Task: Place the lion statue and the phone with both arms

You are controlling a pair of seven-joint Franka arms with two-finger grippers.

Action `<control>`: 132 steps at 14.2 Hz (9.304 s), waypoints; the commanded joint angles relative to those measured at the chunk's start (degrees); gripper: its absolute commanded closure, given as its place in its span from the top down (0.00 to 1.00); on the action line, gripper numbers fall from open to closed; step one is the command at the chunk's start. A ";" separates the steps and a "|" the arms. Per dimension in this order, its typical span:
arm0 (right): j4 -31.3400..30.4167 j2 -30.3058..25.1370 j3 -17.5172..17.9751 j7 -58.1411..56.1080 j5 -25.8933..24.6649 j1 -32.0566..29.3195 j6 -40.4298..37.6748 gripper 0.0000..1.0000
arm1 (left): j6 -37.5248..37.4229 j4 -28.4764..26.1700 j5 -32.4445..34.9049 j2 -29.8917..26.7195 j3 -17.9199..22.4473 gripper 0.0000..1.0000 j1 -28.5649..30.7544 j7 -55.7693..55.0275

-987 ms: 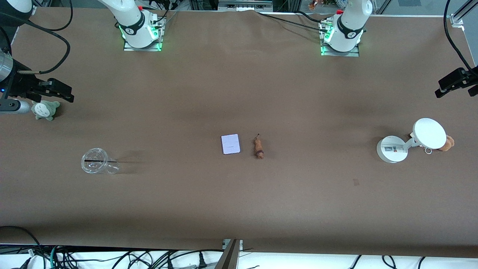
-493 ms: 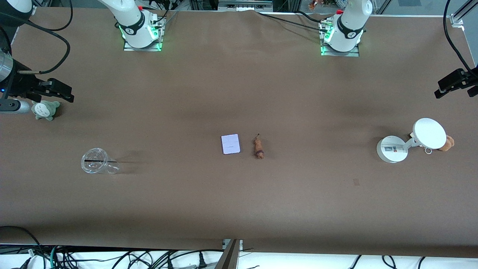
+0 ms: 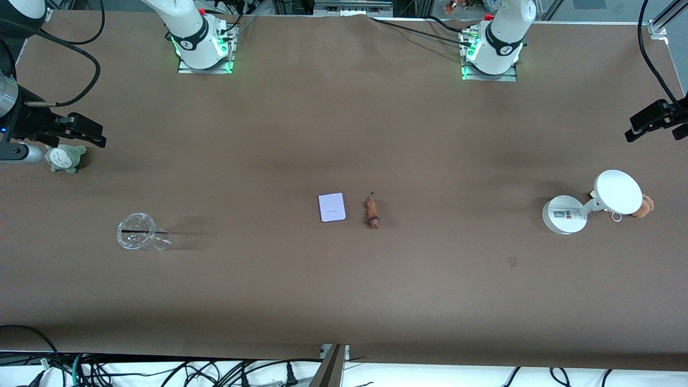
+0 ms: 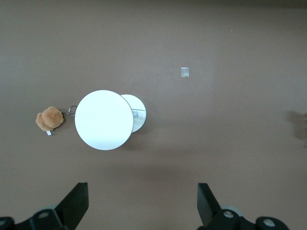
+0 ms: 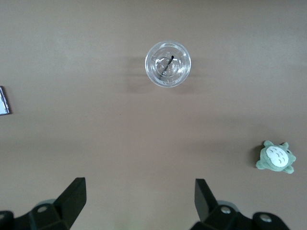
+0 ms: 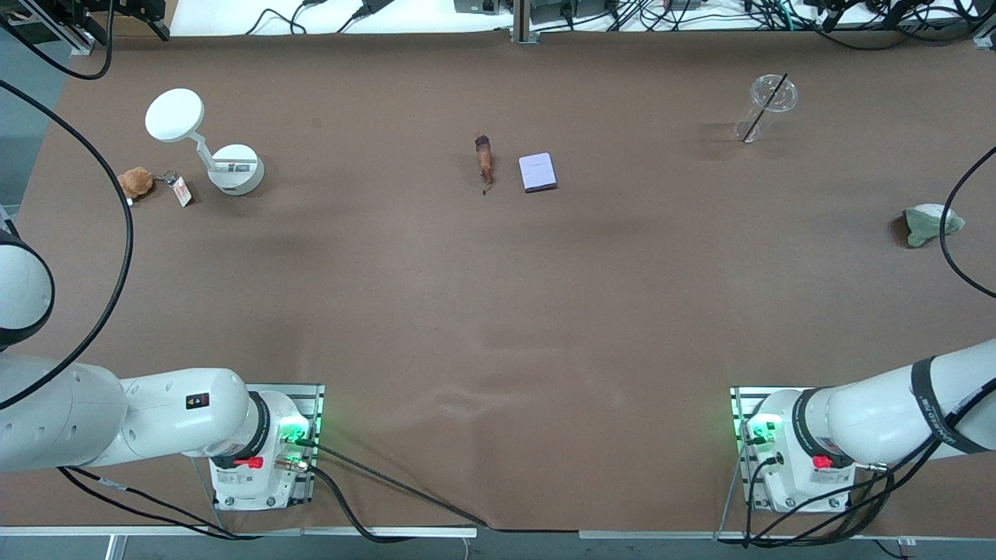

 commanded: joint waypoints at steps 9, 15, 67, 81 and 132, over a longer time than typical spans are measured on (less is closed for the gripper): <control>1.38 0.56 0.09 0.13 0.22 -0.46 -0.46 1.00 | -0.62 1.64 -0.84 0.88 -0.11 1.00 0.25 0.39; 1.47 0.65 0.09 0.13 0.22 -0.37 -0.46 1.00 | -0.70 1.64 -0.93 0.88 -0.11 1.00 0.25 0.30; 1.47 1.00 -0.09 0.22 0.48 -0.64 -0.29 1.00 | 5.33 26.08 -9.36 43.85 -1.43 1.00 -24.95 -33.95; 1.38 2.06 -0.18 0.31 1.45 -0.72 2.17 1.00 | 27.32 22.30 -7.88 52.29 -0.46 1.00 -42.81 -59.64; 6.31 47.05 3.34 36.96 1.10 36.01 52.53 1.00 | 51.94 -9.88 -6.63 38.14 0.77 0.00 -12.14 -12.18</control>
